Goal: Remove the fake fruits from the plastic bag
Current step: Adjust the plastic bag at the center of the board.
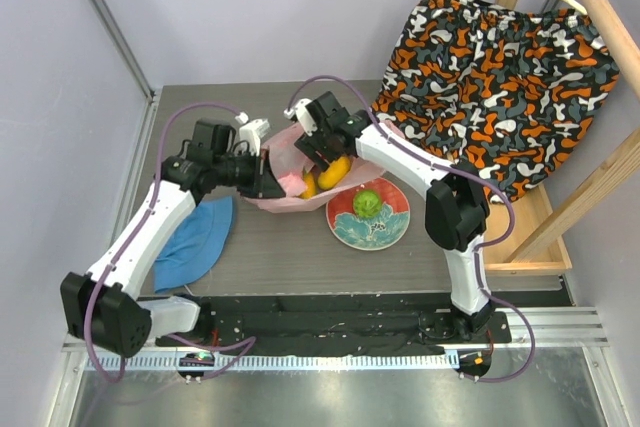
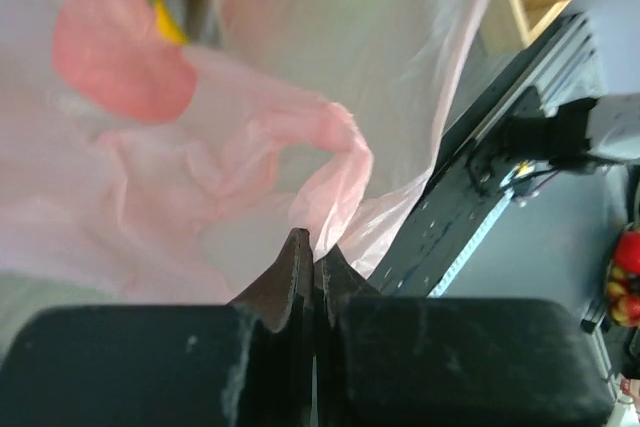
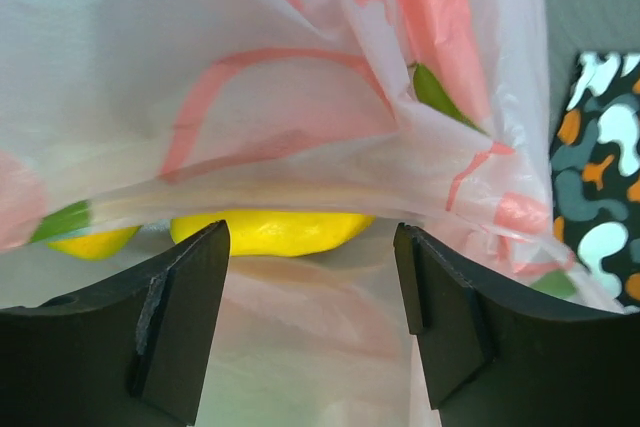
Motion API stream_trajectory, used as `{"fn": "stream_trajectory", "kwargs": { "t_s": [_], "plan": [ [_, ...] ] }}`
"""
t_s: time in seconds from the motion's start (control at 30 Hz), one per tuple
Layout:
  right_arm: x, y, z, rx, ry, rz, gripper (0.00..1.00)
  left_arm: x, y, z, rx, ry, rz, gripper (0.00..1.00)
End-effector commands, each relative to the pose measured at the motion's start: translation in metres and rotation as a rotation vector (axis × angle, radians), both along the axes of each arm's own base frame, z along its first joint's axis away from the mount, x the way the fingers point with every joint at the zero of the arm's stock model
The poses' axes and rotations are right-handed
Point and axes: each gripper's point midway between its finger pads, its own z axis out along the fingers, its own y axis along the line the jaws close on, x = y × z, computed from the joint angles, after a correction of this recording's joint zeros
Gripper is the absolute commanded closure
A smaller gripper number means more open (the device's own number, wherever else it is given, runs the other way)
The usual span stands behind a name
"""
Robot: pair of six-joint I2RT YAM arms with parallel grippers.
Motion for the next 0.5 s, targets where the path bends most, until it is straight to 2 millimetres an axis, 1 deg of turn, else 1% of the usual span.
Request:
{"fn": "stream_trajectory", "kwargs": {
  "t_s": [0.0,0.03,0.07,0.13,0.17,0.2,0.23,0.27,0.3,0.33,0.37,0.4,0.43,0.47],
  "plan": [
    [-0.018,0.001,-0.001,0.056,0.074,0.007,0.27,-0.035,0.028,-0.012,0.094,-0.052,-0.004,1.0],
    [-0.019,0.001,-0.003,0.057,0.082,0.007,0.27,-0.041,0.033,-0.022,0.12,-0.035,-0.004,1.0],
    [-0.021,-0.001,-0.008,0.054,0.096,-0.002,0.27,-0.043,0.038,-0.026,0.141,-0.034,-0.002,1.0],
    [-0.025,-0.002,-0.009,0.063,0.1,-0.013,0.28,-0.045,0.047,-0.029,0.178,-0.034,0.018,1.0],
    [-0.034,-0.003,-0.018,0.055,0.122,-0.019,0.27,-0.045,0.047,-0.029,0.176,-0.036,0.017,1.0],
    [-0.036,-0.003,-0.018,0.058,0.117,-0.021,0.27,-0.044,0.048,-0.03,0.183,-0.035,0.031,1.0],
    [-0.041,-0.005,-0.015,0.053,0.108,-0.022,0.27,-0.044,0.049,-0.034,0.192,0.0,0.048,1.0],
    [-0.053,-0.006,-0.021,0.033,0.123,-0.014,0.26,-0.044,0.05,-0.035,0.195,0.021,0.058,1.0],
    [-0.059,-0.006,-0.021,0.034,0.125,-0.01,0.26,-0.047,0.048,-0.036,0.19,0.039,0.05,1.0],
    [-0.066,-0.008,-0.012,0.044,0.113,-0.011,0.25,-0.049,0.046,-0.037,0.188,0.066,0.051,1.0],
    [-0.078,-0.014,-0.022,0.024,0.139,-0.011,0.23,-0.051,0.045,-0.039,0.192,0.077,0.052,1.0],
    [-0.086,-0.013,-0.023,0.028,0.146,-0.008,0.23,-0.055,0.039,-0.039,0.181,0.091,0.032,1.0],
    [-0.089,-0.014,-0.018,0.037,0.136,-0.006,0.23,-0.055,0.035,-0.041,0.175,0.098,0.029,1.0],
    [-0.089,-0.02,-0.023,0.02,0.126,-0.023,0.23,-0.055,0.032,-0.044,0.172,0.112,0.032,1.0]
  ]
}}
